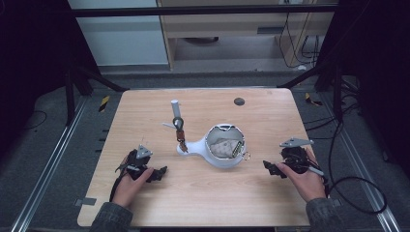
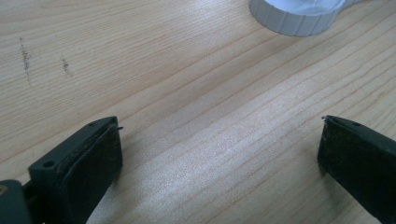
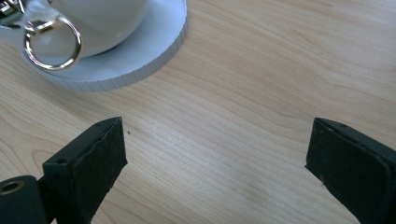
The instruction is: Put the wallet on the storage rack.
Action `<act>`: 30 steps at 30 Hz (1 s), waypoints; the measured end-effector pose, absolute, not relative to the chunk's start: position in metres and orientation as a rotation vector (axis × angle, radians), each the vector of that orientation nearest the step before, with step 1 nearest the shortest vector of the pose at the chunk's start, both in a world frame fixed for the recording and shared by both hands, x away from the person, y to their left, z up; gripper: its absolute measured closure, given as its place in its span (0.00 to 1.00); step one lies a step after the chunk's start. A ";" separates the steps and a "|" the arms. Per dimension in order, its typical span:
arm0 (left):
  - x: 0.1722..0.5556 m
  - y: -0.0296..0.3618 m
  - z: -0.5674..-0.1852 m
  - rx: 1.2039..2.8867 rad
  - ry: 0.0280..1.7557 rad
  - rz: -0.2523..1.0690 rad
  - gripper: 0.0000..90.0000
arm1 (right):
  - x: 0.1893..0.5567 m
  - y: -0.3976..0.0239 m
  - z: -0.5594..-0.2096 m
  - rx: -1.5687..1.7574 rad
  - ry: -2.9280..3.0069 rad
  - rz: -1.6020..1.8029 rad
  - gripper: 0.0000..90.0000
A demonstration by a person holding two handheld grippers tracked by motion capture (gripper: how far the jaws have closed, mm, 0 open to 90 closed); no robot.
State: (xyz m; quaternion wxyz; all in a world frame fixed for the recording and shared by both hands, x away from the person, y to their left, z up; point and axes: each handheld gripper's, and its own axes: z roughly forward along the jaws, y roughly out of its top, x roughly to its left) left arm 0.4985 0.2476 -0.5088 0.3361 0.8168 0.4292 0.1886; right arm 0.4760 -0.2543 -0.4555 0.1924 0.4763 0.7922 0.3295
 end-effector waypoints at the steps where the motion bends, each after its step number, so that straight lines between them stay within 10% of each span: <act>1: 0.498 0.248 -0.509 2.130 1.119 0.492 0.00 | 0.476 -0.254 -0.458 1.344 2.227 0.925 0.05; 30: 0.498 0.248 -0.509 2.131 1.119 0.492 0.00 | 0.494 -0.241 -0.505 1.454 2.185 0.929 0.05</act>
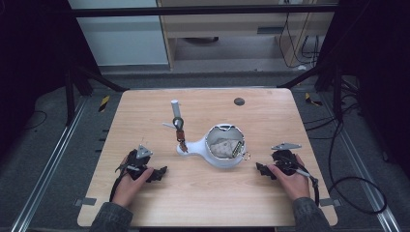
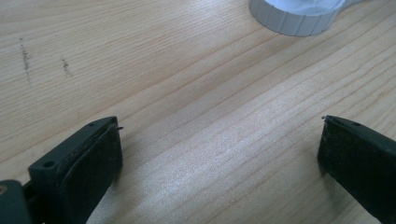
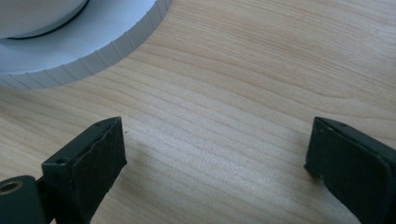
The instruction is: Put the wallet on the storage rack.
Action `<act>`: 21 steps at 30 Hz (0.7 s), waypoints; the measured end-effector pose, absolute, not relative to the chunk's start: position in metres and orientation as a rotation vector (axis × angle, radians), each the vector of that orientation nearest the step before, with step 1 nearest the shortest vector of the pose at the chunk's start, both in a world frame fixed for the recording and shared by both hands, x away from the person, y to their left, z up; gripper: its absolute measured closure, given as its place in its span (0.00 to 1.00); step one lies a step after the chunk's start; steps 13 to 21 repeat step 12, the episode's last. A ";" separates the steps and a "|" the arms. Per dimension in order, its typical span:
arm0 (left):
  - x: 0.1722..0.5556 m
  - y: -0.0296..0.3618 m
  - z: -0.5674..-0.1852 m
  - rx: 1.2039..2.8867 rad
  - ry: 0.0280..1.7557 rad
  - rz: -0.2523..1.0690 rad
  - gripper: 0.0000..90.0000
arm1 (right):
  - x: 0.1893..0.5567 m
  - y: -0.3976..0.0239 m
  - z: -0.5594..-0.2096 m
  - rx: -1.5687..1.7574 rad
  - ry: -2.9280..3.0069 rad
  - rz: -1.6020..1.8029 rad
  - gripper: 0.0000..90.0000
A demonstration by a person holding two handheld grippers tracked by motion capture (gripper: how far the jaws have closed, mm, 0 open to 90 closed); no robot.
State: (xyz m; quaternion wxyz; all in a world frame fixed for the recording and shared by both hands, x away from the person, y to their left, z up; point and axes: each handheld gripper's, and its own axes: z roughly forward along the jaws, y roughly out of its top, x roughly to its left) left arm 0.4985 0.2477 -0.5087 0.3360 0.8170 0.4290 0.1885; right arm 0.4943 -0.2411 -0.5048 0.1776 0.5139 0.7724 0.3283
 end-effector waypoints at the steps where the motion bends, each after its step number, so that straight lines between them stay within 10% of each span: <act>1: 0.498 0.248 -0.509 2.131 1.119 0.492 0.00 | 0.495 -0.241 -0.506 1.443 2.179 0.919 0.04; 21: 0.499 0.247 -0.509 2.133 1.115 0.489 0.00 | 0.492 -0.233 -0.512 1.400 2.135 0.909 0.00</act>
